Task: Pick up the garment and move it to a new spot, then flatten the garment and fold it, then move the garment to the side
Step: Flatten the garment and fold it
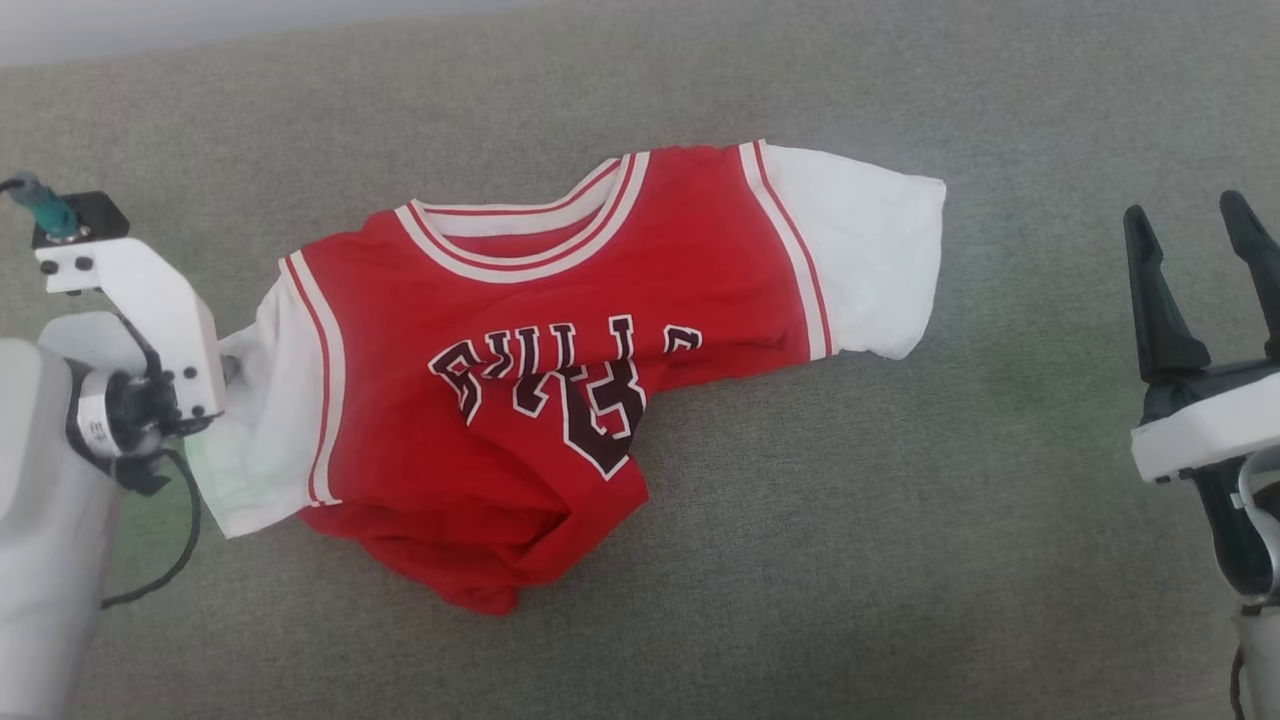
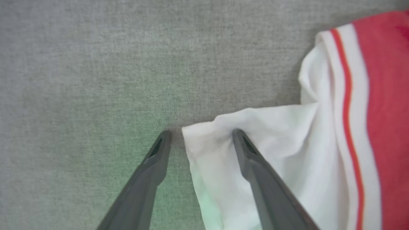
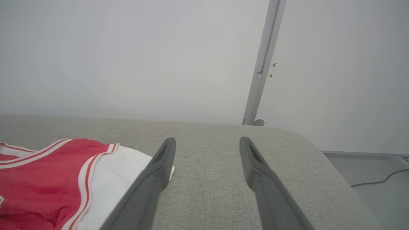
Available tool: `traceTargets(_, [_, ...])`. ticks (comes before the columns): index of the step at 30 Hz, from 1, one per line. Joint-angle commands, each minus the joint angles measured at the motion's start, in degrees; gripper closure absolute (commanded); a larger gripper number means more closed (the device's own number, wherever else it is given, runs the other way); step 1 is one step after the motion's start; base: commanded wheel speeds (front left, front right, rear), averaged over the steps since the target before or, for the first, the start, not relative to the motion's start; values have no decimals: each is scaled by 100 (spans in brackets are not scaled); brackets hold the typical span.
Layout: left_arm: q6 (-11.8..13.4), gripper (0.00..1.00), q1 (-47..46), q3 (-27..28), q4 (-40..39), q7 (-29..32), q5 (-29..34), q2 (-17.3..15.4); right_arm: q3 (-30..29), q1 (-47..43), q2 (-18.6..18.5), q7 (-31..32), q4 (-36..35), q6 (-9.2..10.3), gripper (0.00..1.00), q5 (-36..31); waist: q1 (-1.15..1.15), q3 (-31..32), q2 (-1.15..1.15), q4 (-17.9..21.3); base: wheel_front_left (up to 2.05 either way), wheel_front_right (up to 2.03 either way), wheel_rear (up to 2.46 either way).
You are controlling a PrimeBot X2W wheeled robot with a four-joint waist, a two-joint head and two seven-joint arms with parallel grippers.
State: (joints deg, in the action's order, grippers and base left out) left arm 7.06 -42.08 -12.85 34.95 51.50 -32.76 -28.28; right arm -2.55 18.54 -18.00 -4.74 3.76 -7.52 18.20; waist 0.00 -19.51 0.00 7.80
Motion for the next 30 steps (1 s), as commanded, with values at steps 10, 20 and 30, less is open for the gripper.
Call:
traceTargets(10, [-98, 100, -10, -183, 424, 145, -245, 543, 300, 459, -325, 436, 252, 6, 0, 313, 0, -128, 0, -257, 0, 0, 0])
traceTargets(20, [-206, 100, -523, -364, 526, -158, -198, 934, 1023, 1625, -987, 1736, 1431, 5, 0, 981, 0, -391, 0, -777, 0, 0, 0])
traceTargets(30, [-277, 100, -848, -493, 861, -480, -230, 1334, 2148, 2378, -1286, 3591, 2745, 3, 0, 1825, 0, -678, 0, -1245, 0, 0, 0])
